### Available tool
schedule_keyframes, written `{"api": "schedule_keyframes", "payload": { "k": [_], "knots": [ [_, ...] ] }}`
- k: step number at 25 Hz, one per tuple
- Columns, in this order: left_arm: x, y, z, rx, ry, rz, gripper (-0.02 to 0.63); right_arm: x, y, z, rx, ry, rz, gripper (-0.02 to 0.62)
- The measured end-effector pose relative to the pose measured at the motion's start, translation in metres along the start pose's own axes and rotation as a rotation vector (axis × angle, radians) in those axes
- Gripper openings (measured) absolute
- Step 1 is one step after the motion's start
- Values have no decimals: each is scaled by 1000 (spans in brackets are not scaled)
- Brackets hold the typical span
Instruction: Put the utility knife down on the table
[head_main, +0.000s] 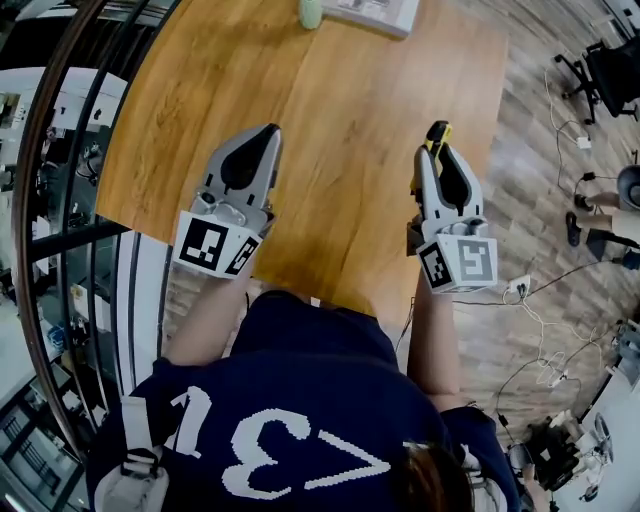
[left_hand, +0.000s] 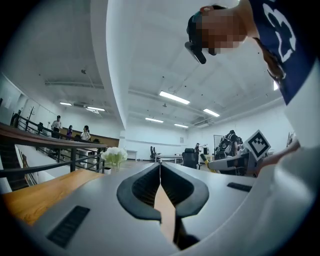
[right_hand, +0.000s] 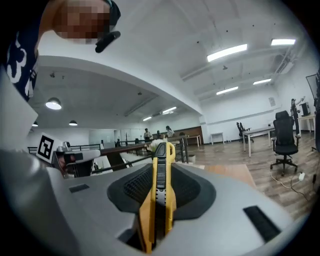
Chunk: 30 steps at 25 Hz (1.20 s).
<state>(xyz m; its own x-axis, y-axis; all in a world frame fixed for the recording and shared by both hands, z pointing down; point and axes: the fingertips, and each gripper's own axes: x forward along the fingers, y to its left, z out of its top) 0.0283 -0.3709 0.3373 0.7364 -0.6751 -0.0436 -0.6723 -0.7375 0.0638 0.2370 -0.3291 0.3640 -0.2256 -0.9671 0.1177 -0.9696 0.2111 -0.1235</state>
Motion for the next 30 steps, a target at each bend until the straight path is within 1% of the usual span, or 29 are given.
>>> {"api": "schedule_keyframes", "payload": {
  "k": [3, 6, 9, 12, 15, 18, 22, 24, 25, 26, 27, 28, 30],
  "knots": [
    [3, 7, -28, -16, 48, -4, 17, 15, -6, -65, 13, 153, -26, 124],
    [4, 10, -57, -41, 108, 4, 17, 19, -11, -131, 10, 327, -41, 124],
    [4, 9, -73, -51, 156, 2, 17, 17, -13, -181, -1, 476, -52, 124],
    [3, 10, -87, -53, 192, -3, 17, 15, -16, -214, -6, 571, -67, 124],
    [0, 11, -103, -61, 223, -1, 17, 15, -19, -235, -7, 623, -86, 125],
    [-5, 9, -112, -71, 242, -1, 17, 16, -21, -247, -10, 662, -88, 126],
    [-7, 7, -113, -87, 242, -6, 17, 16, -22, -248, -5, 675, -87, 129],
    [-8, 7, -111, -105, 234, -1, 17, 16, -22, -234, -2, 631, -97, 132],
    [-9, 6, -109, -108, 228, 2, 17, 16, -23, -222, -3, 589, -103, 133],
    [-9, 4, -107, -107, 221, 3, 17, 16, -23, -206, -6, 533, -110, 104],
    [-8, 3, -104, -102, 213, 3, 17, 15, -24, -187, -11, 469, -117, 58],
    [-7, 2, -99, -96, 204, 1, 17, 13, -25, -166, -15, 402, -122, 40],
    [-5, 1, -85, -73, 181, -2, 17, 8, -24, -121, -13, 274, -124, 26]
  ]
}}
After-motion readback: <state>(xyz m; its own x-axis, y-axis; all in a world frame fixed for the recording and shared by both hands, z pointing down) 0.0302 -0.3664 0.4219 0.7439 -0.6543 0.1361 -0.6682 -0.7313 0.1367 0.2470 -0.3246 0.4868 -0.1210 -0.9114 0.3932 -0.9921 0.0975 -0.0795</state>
